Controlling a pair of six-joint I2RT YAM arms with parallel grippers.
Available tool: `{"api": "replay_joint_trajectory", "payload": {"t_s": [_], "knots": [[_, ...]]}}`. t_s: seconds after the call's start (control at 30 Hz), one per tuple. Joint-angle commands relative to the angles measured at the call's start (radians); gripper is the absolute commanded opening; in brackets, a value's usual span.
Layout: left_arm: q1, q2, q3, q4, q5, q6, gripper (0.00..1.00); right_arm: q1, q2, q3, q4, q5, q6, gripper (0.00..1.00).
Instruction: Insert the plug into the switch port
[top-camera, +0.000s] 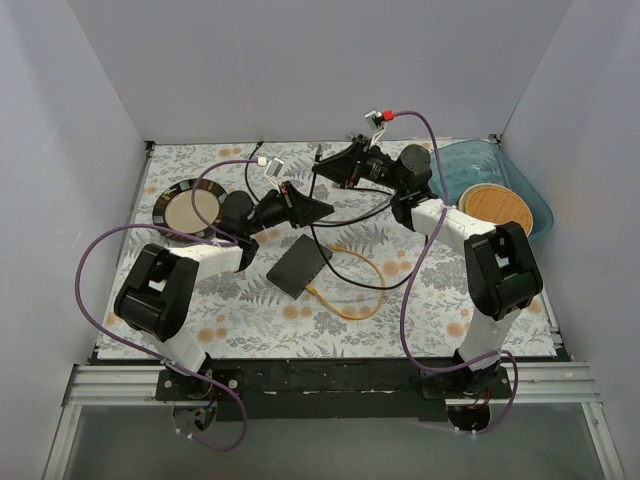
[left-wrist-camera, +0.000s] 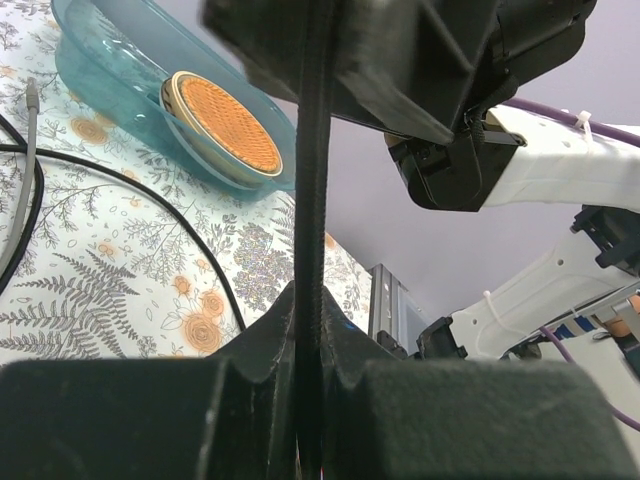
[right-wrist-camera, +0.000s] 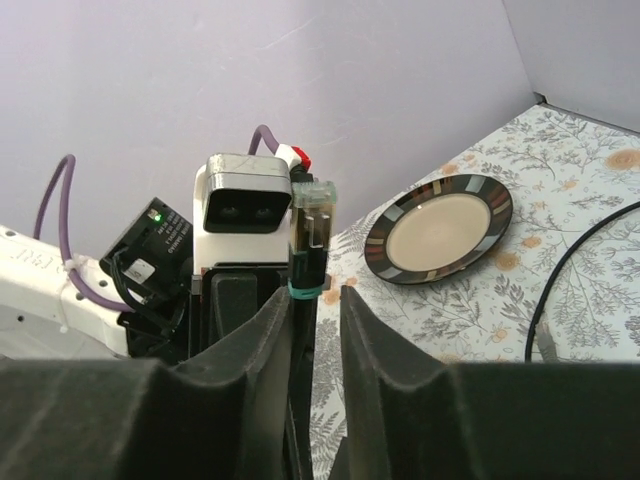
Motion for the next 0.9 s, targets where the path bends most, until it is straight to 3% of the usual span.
{"api": "replay_joint_trajectory", "payload": {"t_s": [0.0, 0.17, 0.27, 0.3, 0.37, 0.4, 0.6, 0.67, 0.87], "knots": [[-0.005, -0.063, 0.024, -0.010, 0.010, 0.026, 0.00, -0.011, 0.005, 0.037, 0.083, -0.008, 0.024, 0.25], [-0.005, -0.061, 0.025, -0.016, 0.010, 0.029, 0.00, -0.025, 0.000, 0.016, 0.162, -0.011, 0.067, 0.04], [-0.005, -0.066, 0.025, -0.026, 0.004, 0.041, 0.31, -0.031, -0.007, 0.017, 0.163, -0.021, 0.077, 0.01], [-0.005, -0.070, 0.024, -0.041, 0.001, 0.054, 0.57, -0.032, -0.010, 0.017, 0.156, -0.024, 0.066, 0.01], [-0.005, -0.083, 0.016, -0.061, -0.029, 0.067, 0.75, -0.037, -0.029, 0.013, 0.130, -0.026, 0.040, 0.01], [-0.005, -0.101, 0.007, -0.075, -0.038, 0.083, 0.98, -0.037, -0.036, 0.010, 0.087, -0.024, 0.025, 0.01], [0.000, -0.176, -0.004, -0.186, -0.127, 0.153, 0.98, -0.048, -0.130, 0.013, -0.204, 0.021, -0.251, 0.01], [0.003, -0.216, -0.010, -0.217, -0.179, 0.182, 0.98, -0.048, -0.177, 0.039, -0.416, 0.061, -0.427, 0.01], [0.018, -0.291, -0.025, -0.314, -0.282, 0.222, 0.98, -0.049, -0.298, 0.085, -0.849, 0.311, -0.803, 0.01]]}}
